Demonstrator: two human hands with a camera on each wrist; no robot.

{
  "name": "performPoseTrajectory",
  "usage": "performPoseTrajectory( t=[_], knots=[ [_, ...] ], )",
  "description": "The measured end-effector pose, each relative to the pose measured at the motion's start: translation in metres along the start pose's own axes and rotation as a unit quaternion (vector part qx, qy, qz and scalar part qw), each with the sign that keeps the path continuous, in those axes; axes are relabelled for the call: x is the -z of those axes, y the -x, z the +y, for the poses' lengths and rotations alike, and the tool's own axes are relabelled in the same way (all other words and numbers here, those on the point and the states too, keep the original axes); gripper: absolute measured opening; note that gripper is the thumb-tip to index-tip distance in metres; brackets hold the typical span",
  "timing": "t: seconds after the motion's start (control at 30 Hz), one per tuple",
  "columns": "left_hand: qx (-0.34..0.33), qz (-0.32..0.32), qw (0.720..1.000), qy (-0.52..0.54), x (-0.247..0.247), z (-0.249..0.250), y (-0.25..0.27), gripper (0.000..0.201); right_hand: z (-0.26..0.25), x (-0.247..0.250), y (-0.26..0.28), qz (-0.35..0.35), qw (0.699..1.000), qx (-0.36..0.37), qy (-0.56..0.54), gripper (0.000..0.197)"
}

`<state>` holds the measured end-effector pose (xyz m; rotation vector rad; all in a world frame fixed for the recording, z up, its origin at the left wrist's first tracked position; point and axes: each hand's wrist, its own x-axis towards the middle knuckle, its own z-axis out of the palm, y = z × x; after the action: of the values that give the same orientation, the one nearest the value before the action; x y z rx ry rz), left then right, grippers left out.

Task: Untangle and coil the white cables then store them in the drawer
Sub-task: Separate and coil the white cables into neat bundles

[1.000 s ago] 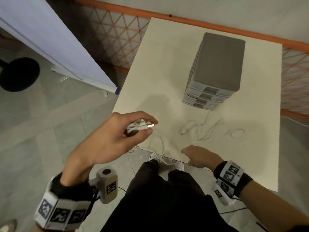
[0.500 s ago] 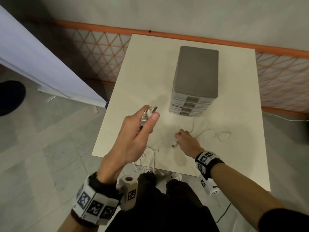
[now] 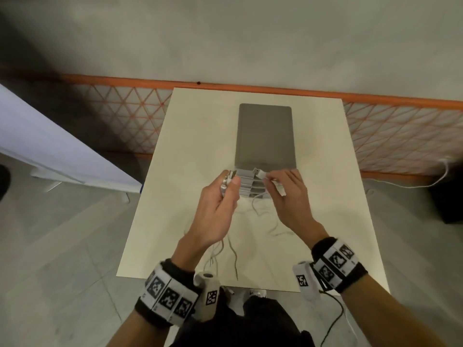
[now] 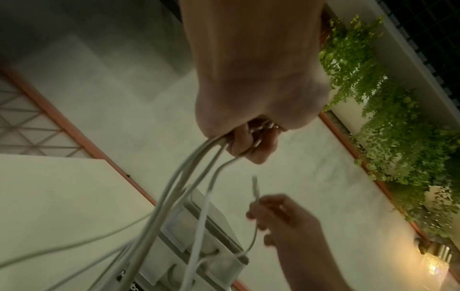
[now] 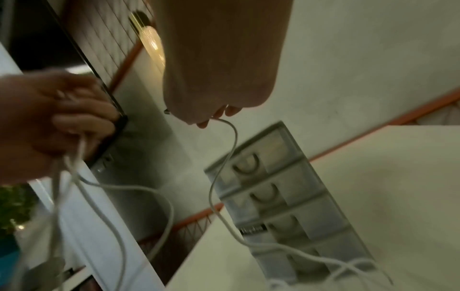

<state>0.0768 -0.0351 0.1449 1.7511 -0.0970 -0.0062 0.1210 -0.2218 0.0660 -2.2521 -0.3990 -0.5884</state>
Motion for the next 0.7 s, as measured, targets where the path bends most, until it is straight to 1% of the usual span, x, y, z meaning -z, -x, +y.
performPoseTrajectory(
  t=[0.07, 0.17, 0.27, 0.3, 0.4, 0.47, 0.53, 0.6, 0.7],
  knots=[
    [0.004, 0.004, 1.000, 0.027, -0.009, -0.001, -0.008, 0.031, -0.014, 0.010, -0.010, 0.017, 1.000, 0.011, -0.016, 0.009],
    [0.003, 0.037, 0.999, 0.036, -0.022, -0.003, -0.017, 0.025, -0.031, 0.018, -0.019, 0.043, 0.997, 0.019, -0.056, 0.010],
    [0.009, 0.069, 0.996, 0.062, -0.032, -0.002, -0.026, 0.024, -0.045, 0.017, -0.018, 0.027, 0.991, 0.019, -0.126, 0.006],
    [0.010, 0.076, 0.995, 0.067, -0.035, -0.001, -0.029, 0.027, -0.047, 0.016, -0.018, 0.017, 0.989, 0.019, -0.142, 0.004],
    [0.011, 0.082, 0.993, 0.083, -0.041, 0.000, -0.035, 0.034, -0.052, 0.014, -0.017, 0.004, 0.987, 0.009, -0.159, 0.006],
    [0.007, 0.086, 0.993, 0.076, -0.042, -0.001, -0.036, 0.036, -0.055, 0.013, -0.017, -0.004, 0.982, -0.016, -0.190, 0.006],
    [0.007, 0.094, 0.994, 0.061, -0.042, 0.000, -0.035, 0.036, -0.058, 0.015, -0.017, -0.030, 0.966, -0.067, -0.246, 0.007],
    [0.010, 0.111, 0.992, 0.052, -0.040, 0.002, -0.035, 0.035, -0.057, 0.018, -0.016, -0.073, 0.948, -0.109, -0.289, 0.006],
    [0.009, 0.135, 0.990, 0.040, -0.033, 0.003, -0.037, 0.036, -0.051, 0.021, -0.013, -0.130, 0.944, -0.116, -0.279, 0.006]
  ],
)
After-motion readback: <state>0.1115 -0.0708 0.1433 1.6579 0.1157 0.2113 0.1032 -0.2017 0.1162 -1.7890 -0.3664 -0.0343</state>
